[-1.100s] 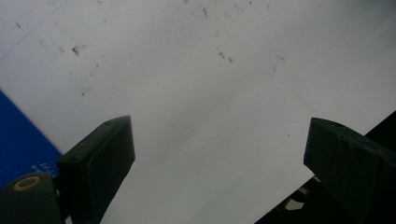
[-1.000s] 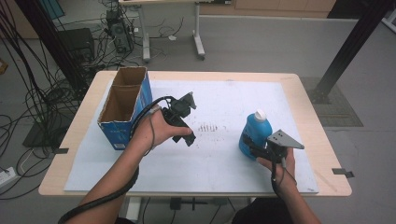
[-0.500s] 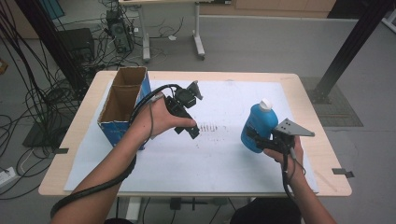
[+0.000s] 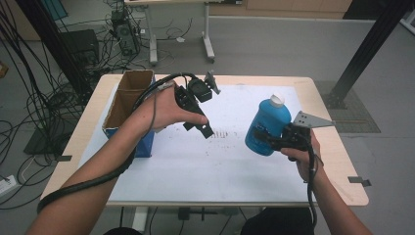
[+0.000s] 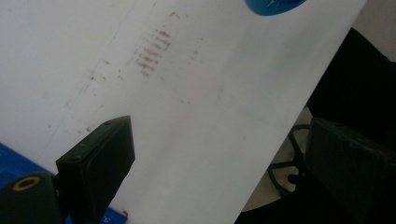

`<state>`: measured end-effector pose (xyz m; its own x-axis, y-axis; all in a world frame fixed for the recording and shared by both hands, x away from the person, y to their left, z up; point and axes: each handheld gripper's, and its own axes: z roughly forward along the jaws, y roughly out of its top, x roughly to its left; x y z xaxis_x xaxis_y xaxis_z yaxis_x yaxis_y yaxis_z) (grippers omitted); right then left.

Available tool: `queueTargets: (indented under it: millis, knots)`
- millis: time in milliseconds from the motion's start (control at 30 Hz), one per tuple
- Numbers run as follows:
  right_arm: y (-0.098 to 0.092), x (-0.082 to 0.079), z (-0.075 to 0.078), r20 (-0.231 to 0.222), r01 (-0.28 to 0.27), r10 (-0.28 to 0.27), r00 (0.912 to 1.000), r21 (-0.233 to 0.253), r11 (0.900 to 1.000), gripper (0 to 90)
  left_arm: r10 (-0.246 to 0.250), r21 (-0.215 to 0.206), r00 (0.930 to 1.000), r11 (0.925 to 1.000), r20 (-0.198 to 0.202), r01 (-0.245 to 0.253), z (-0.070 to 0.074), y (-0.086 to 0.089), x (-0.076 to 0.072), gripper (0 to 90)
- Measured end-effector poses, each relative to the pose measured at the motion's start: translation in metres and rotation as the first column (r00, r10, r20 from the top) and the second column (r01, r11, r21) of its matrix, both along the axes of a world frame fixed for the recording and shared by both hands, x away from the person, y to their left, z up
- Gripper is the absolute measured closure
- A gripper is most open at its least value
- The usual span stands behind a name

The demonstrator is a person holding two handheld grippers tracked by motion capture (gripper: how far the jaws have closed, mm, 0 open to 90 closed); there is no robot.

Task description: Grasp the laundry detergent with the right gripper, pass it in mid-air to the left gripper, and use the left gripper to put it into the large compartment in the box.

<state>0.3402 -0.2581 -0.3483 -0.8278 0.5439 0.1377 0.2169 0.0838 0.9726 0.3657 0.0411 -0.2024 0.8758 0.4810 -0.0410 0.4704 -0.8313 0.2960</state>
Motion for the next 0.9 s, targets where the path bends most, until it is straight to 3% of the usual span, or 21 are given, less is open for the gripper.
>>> queueTargets:
  millis: [133, 300, 433, 567, 700, 900]
  knots:
    - [0.003, 0.003, 0.01, 0.004, -0.091, 0.091, 0.9959, 0.015, 0.996, 44.0, -0.048, 0.008, 0.9988, 0.9988, 0.015, 0.048, 0.011, -0.003, -0.001, 8.8]
    - [0.008, 0.007, 0.02, 0.001, -0.201, 0.201, 0.9796, 0.003, 0.98, 44.0, -0.096, -0.004, 0.9952, 0.9954, 0.02, 0.096, 0.019, -0.003, 0.0, 9.1]
    - [0.01, 0.009, 0.024, -0.007, -0.226, 0.226, 0.974, 0.001, 0.974, 44.1, -0.125, 0.003, 0.992, 0.9922, 0.02, 0.125, 0.026, -0.004, -0.001, 9.0]
    - [0.013, 0.012, 0.027, -0.011, -0.27, 0.27, 0.9627, 0.001, 0.963, 44.1, -0.137, -0.016, 0.9902, 0.9904, 0.026, 0.138, 0.032, -0.003, 0.0, 8.9]
    - [0.018, 0.013, 0.03, -0.01, -0.309, 0.309, 0.9511, -0.005, 0.951, 44.2, -0.164, 0.001, 0.9856, 0.9864, 0.04, 0.164, 0.037, -0.004, 0.0, 8.4]
    - [0.026, 0.014, 0.036, -0.007, -0.383, 0.383, 0.9236, -0.028, 0.923, 44.1, -0.214, 0.017, 0.9756, 0.9768, 0.049, 0.213, 0.044, -0.008, -0.002, 7.8]
